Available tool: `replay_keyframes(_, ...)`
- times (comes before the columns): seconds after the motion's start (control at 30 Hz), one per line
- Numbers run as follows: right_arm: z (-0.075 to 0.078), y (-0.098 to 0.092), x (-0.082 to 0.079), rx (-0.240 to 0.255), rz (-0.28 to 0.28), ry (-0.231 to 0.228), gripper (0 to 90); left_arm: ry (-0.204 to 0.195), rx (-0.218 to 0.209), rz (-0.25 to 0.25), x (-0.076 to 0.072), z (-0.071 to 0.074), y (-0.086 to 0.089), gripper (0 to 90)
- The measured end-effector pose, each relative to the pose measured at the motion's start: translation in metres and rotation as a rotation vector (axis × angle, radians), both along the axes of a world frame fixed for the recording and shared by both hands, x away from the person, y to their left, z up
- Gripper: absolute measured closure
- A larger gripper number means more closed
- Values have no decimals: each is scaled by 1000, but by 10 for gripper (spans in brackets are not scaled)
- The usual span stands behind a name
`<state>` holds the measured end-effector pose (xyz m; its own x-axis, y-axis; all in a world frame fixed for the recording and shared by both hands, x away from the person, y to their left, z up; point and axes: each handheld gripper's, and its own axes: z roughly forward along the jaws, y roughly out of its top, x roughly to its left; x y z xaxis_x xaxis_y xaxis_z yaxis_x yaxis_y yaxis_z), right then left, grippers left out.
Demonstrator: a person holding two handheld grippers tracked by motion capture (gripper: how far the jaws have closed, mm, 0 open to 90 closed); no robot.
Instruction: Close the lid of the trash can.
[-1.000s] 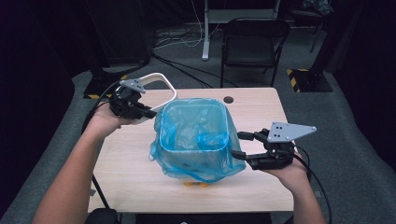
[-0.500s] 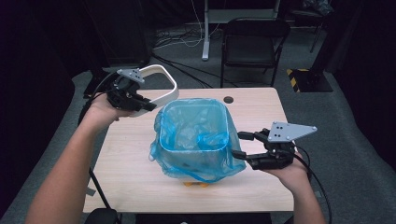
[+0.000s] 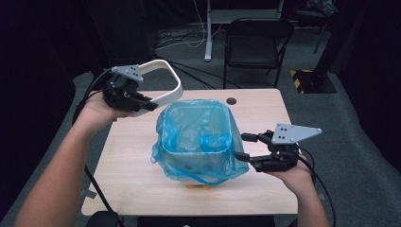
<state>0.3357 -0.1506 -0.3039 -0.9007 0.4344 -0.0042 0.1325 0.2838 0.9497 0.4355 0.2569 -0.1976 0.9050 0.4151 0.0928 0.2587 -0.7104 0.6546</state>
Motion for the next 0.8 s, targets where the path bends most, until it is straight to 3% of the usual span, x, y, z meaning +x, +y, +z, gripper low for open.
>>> replay_keyframes(0.27, 0, -2, 1, 4, -6, 2, 384, -15, 11, -85, -19, 3, -20, 829)
replay_keyframes(0.37, 0, -3, 1, 8, -6, 4, 384, -21, -5, -117, -25, 1, -26, 829)
replay_keyframes(0.8, 0, -9, 3, 22, -18, 8, 384, -13, -3, -216, -40, 1, -51, 829)
